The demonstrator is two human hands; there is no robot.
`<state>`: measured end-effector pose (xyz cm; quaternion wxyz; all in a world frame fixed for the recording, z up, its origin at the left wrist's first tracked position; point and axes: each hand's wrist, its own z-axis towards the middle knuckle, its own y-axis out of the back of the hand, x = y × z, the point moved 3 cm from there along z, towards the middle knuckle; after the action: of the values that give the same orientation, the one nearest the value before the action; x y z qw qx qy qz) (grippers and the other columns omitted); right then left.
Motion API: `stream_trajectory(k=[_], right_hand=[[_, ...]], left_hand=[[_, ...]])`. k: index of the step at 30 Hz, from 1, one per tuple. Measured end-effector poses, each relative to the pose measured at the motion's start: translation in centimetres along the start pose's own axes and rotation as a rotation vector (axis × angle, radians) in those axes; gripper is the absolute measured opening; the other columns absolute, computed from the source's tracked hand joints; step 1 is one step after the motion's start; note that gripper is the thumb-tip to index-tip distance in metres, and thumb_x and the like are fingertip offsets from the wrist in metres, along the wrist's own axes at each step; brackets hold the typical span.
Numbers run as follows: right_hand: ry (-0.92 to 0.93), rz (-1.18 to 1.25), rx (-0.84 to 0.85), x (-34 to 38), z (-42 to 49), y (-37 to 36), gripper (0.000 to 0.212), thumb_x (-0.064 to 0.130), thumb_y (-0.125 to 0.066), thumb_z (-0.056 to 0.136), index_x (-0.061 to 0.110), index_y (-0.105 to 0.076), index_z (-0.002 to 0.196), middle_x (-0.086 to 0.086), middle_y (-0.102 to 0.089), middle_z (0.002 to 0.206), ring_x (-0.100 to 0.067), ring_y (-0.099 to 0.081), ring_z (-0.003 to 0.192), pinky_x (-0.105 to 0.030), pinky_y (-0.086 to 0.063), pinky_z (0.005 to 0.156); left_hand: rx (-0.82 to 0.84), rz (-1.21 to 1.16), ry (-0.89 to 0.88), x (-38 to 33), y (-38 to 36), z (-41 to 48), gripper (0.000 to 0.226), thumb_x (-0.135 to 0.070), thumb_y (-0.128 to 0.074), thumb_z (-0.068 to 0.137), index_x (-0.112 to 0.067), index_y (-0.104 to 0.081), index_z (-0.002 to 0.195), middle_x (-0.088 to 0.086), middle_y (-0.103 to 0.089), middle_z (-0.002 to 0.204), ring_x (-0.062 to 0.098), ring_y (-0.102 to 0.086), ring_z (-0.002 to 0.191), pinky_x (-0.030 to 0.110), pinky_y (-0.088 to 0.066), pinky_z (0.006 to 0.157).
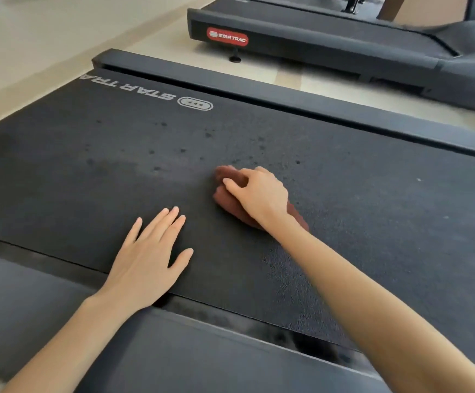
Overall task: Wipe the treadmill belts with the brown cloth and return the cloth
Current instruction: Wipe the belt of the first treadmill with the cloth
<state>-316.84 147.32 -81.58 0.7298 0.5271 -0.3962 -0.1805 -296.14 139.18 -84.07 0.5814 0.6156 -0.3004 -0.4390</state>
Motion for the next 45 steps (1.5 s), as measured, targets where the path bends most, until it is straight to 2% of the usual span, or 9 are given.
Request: stream_trajectory(k=[7,12,19,24,28,32,36,40,45], right_hand=[[-0.284,-0.055,-0.189,-14.1,-4.3,6.9,0.035,0.059,-0.05,0.083,0.033,-0.067,0.1,0.001,-0.058,0.088,-0.033,-0.058,0.094,-0.033,-0.033,0.07],[-0.136,-0.159,-0.209,-8.9,-2.1,3.6,0.038,0.054,-0.052,0.086,0.024,-0.069,0.101,-0.003,-0.055,0.085,-0.031,-0.057,0.082,-0.031,-0.034,0.062],[0.142,-0.076,-0.021,5.1,2.4,-2.9,0.04,0.052,-0.045,0.09,0.023,-0.065,0.109,-0.004,-0.058,0.102,-0.029,-0.056,0.091,-0.033,-0.036,0.071],[0.132,0.065,-0.063,1.3,1.2,1.0,0.036,0.06,-0.05,0.083,0.036,-0.068,0.103,0.003,-0.056,0.086,-0.022,-0.058,0.083,-0.03,-0.037,0.063],[-0.133,-0.045,-0.142,-9.3,-3.3,6.4,0.036,0.062,-0.049,0.078,0.039,-0.067,0.099,0.008,-0.051,0.074,-0.02,-0.052,0.073,-0.03,-0.034,0.062],[-0.475,-0.145,-0.262,-14.3,-6.9,8.2,0.044,0.062,-0.051,0.082,0.03,-0.069,0.106,-0.003,-0.058,0.086,-0.036,-0.059,0.092,-0.036,-0.037,0.071],[-0.473,-0.141,-0.259,-8.4,-4.0,4.2,0.035,0.055,-0.052,0.085,0.03,-0.069,0.103,-0.003,-0.056,0.088,-0.033,-0.058,0.092,-0.032,-0.031,0.068],[-0.287,-0.136,-0.176,2.7,-0.2,-2.3,0.04,0.058,-0.046,0.087,0.03,-0.065,0.109,-0.001,-0.058,0.096,-0.029,-0.058,0.09,-0.032,-0.037,0.069],[-0.032,-0.008,-0.066,17.4,4.4,-8.0,0.039,0.051,-0.047,0.091,0.024,-0.065,0.114,-0.006,-0.059,0.101,-0.032,-0.057,0.091,-0.034,-0.035,0.068]], left_hand=[[0.013,0.011,-0.002,0.0,-0.2,1.9,0.063,-0.055,-0.024,0.095,-0.023,-0.015,0.149,-0.011,-0.004,0.157,0.003,0.006,0.142,0.034,0.002,0.118],[0.072,0.026,-0.024,0.3,0.2,2.1,0.074,-0.06,-0.005,0.085,-0.024,-0.015,0.148,-0.013,-0.003,0.155,0.002,0.005,0.142,0.034,-0.002,0.118],[0.127,0.094,-0.047,2.2,1.6,1.8,0.079,-0.065,0.008,0.085,-0.026,-0.024,0.147,-0.013,-0.012,0.154,0.004,-0.006,0.142,0.033,-0.009,0.117],[0.135,0.127,-0.094,3.4,2.0,2.5,0.074,-0.06,-0.003,0.09,-0.019,-0.031,0.145,-0.007,-0.023,0.153,0.008,-0.015,0.142,0.034,-0.013,0.115],[0.125,0.104,-0.123,5.1,1.9,3.1,0.075,-0.06,-0.001,0.089,-0.018,-0.026,0.146,-0.008,-0.018,0.154,0.009,-0.011,0.143,0.036,-0.015,0.117],[0.134,0.108,-0.215,6.2,1.6,3.2,0.065,-0.052,-0.02,0.092,-0.015,-0.035,0.143,-0.004,-0.027,0.152,0.011,-0.02,0.141,0.036,-0.016,0.113],[0.087,0.068,-0.293,7.3,1.1,4.1,0.063,-0.05,-0.024,0.092,-0.015,-0.038,0.142,-0.004,-0.029,0.151,0.01,-0.02,0.141,0.036,-0.015,0.113],[0.089,0.06,-0.325,10.4,0.8,4.2,0.065,-0.053,-0.018,0.094,-0.015,-0.035,0.143,-0.005,-0.028,0.152,0.011,-0.019,0.142,0.037,-0.015,0.114],[0.191,0.016,-0.22,17.7,2.5,3.0,0.074,-0.062,-0.011,0.092,-0.014,-0.036,0.142,-0.003,-0.03,0.151,0.009,-0.019,0.14,0.024,-0.002,0.114]])
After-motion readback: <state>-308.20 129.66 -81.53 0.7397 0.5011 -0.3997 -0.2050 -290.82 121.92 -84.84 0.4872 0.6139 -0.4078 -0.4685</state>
